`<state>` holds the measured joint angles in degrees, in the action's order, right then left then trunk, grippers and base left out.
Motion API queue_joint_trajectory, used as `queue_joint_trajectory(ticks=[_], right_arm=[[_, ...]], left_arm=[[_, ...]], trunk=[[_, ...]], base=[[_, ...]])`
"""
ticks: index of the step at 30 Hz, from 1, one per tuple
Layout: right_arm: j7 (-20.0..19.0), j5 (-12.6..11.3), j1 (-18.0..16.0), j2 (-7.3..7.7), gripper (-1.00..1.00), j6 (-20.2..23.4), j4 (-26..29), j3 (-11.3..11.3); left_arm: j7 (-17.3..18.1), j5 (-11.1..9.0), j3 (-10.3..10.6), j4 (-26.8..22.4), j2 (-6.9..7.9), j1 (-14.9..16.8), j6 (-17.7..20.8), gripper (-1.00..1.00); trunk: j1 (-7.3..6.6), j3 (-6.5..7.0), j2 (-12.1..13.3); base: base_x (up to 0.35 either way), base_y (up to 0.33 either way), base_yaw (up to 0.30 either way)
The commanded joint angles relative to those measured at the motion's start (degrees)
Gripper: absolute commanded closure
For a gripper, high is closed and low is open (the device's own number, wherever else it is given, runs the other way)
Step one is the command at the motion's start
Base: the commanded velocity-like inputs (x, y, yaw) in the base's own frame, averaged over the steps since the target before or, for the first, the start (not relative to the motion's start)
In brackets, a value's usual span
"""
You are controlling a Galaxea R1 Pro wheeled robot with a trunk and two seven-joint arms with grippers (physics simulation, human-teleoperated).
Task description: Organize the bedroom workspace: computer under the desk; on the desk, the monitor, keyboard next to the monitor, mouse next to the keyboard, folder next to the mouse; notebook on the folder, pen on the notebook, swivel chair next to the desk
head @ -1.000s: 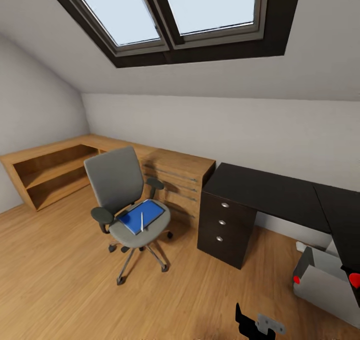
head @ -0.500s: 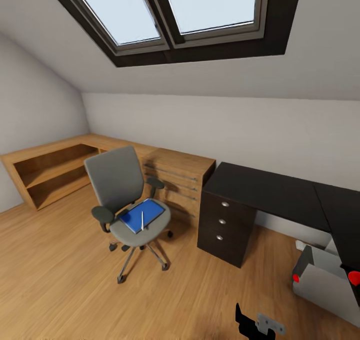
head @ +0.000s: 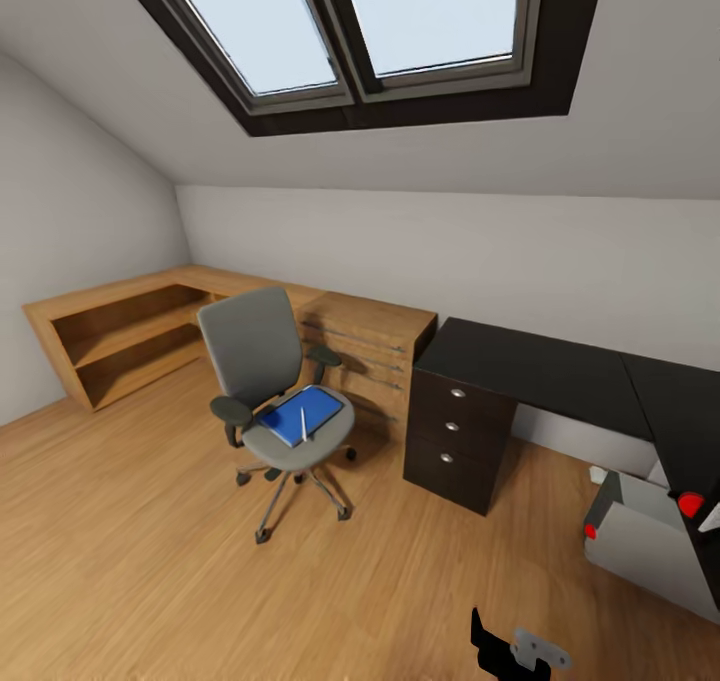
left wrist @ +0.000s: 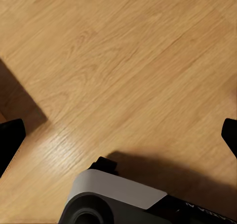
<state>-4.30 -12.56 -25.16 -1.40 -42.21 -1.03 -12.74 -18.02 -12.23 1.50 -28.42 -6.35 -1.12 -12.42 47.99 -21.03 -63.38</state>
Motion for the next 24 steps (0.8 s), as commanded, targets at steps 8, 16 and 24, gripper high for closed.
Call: queue_joint_trajectory(ticks=[8,16,24], right_arm=[[-0.45,-0.53,-0.06,-0.06,-1.0,-0.24,-0.11,-0.09],[-0.45,-0.45,-0.06,-0.08,-1.0,-0.24,-0.11,-0.09],[-0.49,-0.44,-0.06,-0.09,-1.0,-0.24,-0.11,-0.09]], left_arm=[[-0.17,-0.43,0.17,-0.06,0.02,-0.02,-0.15,-1.0],[-0.17,-0.43,0.16,-0.06,0.02,-0.02,-0.13,-1.0],[-0.17,-0.43,0.17,-0.06,0.02,-0.02,-0.07,-1.0]], trunk=[[-0.02,-0.05,-0.05],[-0.02,-0.05,-0.05],[-0.02,-0.05,-0.05]], base=[[-0.273,0.233,-0.003],[-0.271,0.235,-0.148],[-0.31,0.1,-0.257]])
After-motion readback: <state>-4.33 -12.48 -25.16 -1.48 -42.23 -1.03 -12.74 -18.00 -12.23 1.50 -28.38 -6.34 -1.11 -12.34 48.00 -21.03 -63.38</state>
